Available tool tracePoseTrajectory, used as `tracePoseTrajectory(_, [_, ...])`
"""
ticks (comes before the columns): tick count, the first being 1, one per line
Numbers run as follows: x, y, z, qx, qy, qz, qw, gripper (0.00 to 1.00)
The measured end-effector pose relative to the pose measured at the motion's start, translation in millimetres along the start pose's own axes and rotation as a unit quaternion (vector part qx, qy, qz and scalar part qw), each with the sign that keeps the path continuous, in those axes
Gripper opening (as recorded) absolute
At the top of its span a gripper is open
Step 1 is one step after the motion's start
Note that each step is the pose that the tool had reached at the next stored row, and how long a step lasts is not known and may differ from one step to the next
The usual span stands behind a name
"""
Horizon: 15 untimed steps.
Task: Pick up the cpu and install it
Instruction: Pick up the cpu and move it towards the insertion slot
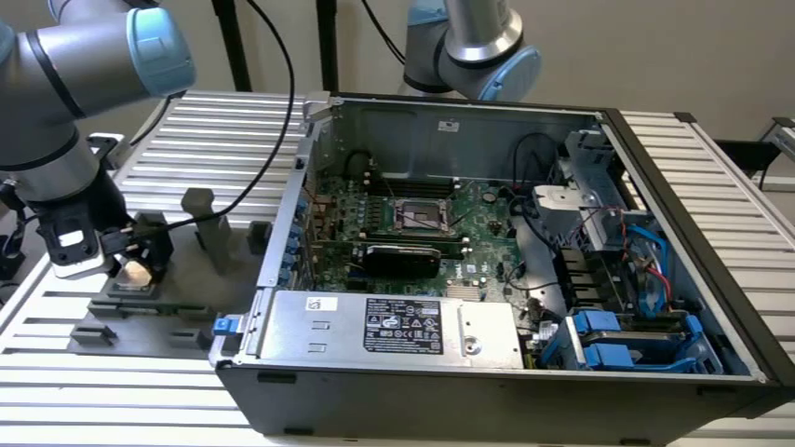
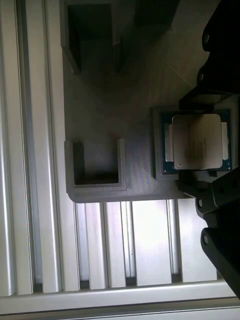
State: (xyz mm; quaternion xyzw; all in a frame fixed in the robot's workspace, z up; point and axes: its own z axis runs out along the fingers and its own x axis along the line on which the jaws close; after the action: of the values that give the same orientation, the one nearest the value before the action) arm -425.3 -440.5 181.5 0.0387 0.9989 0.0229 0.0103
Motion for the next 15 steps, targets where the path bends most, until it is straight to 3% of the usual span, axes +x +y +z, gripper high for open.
tracePoseTrajectory(2, [0.1, 0.0, 0.0, 0.0002, 0.0000, 0.000, 1.0000, 0.66])
tracePoseTrajectory(3, [0.1, 0.0, 0.0, 0.0004, 0.0000, 0.000, 1.0000, 0.58])
tracePoseTrajectory(15, [0.1, 0.0, 0.0, 0.0017, -0.0001, 0.000, 1.0000, 0.55])
